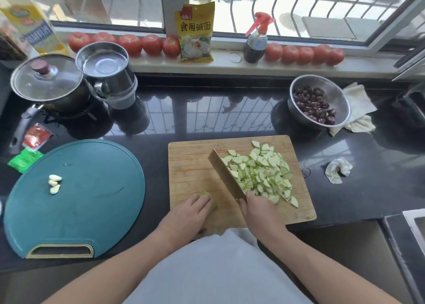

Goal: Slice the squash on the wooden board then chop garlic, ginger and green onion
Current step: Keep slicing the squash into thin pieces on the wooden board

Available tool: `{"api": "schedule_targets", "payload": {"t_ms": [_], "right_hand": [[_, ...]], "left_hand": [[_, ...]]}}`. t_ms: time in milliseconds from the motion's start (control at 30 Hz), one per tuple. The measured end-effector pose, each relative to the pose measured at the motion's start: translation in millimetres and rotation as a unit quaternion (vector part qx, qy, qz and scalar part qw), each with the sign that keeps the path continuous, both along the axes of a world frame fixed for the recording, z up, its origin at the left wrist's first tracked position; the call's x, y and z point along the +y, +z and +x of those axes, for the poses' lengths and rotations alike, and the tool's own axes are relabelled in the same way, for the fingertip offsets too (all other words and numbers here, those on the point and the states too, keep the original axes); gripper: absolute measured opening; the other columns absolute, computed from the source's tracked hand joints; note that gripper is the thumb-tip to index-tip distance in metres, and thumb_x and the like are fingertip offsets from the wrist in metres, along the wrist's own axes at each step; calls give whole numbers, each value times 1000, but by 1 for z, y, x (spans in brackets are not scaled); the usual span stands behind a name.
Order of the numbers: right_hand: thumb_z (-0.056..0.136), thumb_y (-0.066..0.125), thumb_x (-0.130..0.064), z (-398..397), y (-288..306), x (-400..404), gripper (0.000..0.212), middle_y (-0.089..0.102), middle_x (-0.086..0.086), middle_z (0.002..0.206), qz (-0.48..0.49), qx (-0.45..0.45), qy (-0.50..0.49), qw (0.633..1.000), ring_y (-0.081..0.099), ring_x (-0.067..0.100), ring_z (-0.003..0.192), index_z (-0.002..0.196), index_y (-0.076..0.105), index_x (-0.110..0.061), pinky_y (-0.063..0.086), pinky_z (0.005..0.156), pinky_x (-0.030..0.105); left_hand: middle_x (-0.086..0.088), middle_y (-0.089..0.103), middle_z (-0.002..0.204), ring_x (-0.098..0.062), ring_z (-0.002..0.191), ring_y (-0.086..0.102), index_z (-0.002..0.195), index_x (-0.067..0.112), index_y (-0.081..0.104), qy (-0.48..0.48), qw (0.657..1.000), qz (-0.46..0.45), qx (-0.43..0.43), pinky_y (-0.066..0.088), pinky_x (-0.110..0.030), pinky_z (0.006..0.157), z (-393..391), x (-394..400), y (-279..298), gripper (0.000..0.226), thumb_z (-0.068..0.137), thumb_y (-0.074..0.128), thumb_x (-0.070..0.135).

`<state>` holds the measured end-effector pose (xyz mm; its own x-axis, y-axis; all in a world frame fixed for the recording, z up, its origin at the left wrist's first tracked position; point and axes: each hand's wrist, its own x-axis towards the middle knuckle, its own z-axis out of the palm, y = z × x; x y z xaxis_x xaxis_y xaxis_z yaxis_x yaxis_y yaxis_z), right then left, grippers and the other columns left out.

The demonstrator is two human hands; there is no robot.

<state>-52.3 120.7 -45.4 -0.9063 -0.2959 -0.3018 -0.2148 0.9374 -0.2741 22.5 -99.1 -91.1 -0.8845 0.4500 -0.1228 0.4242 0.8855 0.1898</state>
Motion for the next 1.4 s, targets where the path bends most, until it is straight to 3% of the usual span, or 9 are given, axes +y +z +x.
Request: {"api": "schedule_targets", "payload": {"t_ms": [100, 167, 367, 567, 667, 833, 967, 1100, 1400], "right_hand": [[98, 45, -36, 18, 4, -8, 25, 46, -3, 60, 2, -39, 18, 999, 45, 20, 55, 78, 41, -21, 31, 49, 35], [98, 43, -37, 25, 4, -13, 24, 42, -5, 60, 19, -60, 24, 998, 40, 18, 54, 79, 41, -22, 26, 47, 34], [96, 43, -23, 30, 3, -18, 18, 55, 4, 68, 77, -54, 54, 994, 46, 23, 59, 79, 45, -16, 32, 50, 34], [92, 45, -20, 31, -2, -16, 17, 44, -4, 60, 88, -82, 49, 992, 42, 18, 52, 76, 40, -21, 20, 44, 30], [95, 42, -16, 27, -13, -29, 15, 56, 4, 69, 82, -76, 60, 992, 56, 27, 62, 80, 39, -18, 27, 47, 33], [101, 43, -31, 17, -15, -44, 22, 56, 1, 69, 37, -30, 38, 998, 63, 23, 67, 82, 38, -20, 33, 51, 29], [100, 45, -36, 19, -3, -30, 27, 40, -6, 59, -7, -36, 15, 999, 52, 25, 60, 78, 38, -21, 34, 53, 33], [99, 42, -35, 30, 4, -21, 25, 50, 2, 65, 13, -60, 47, 997, 50, 27, 62, 80, 41, -19, 37, 53, 36], [97, 41, -24, 37, 6, -18, 14, 43, -3, 65, 59, -80, 47, 994, 46, 24, 62, 84, 44, -21, 30, 51, 35]], "left_hand": [[-5, 57, 133, -23, 115, 59, 136, 9, 59, 15, 1000, 4, -20, 60, -29, 80, -1, 1, 3, 63, 77, 78, 21], [-5, 53, 138, -25, 119, 56, 141, 8, 52, 20, 999, 6, -45, 60, -33, 82, -2, 2, 2, 66, 80, 74, 21], [-1, 40, 150, -23, 127, 47, 154, 11, 34, 33, 997, 3, -75, 56, -33, 90, -4, 3, 0, 72, 91, 65, 29], [0, 32, 154, -23, 130, 41, 158, 15, 24, 29, 996, 5, -87, 54, -36, 94, -6, 2, -3, 75, 94, 60, 31], [1, 36, 151, -21, 126, 44, 156, 16, 28, 27, 997, 12, -77, 56, -34, 89, -6, 2, -4, 73, 94, 62, 35], [-2, 44, 140, -23, 123, 47, 146, 12, 42, 27, 997, 23, -71, 58, -33, 85, -2, 1, -5, 70, 83, 70, 28], [-4, 45, 142, -25, 128, 48, 143, 11, 45, 29, 997, 28, -70, 57, -35, 91, -1, 0, -6, 73, 79, 76, 27], [-4, 51, 139, -24, 123, 54, 140, 11, 51, 38, 996, 30, -69, 59, -32, 84, -1, -1, -1, 71, 75, 78, 23], [-2, 51, 141, -23, 126, 52, 146, 12, 46, 37, 997, 38, -58, 58, -31, 87, -2, 1, 3, 59, 89, 63, 16]]}}
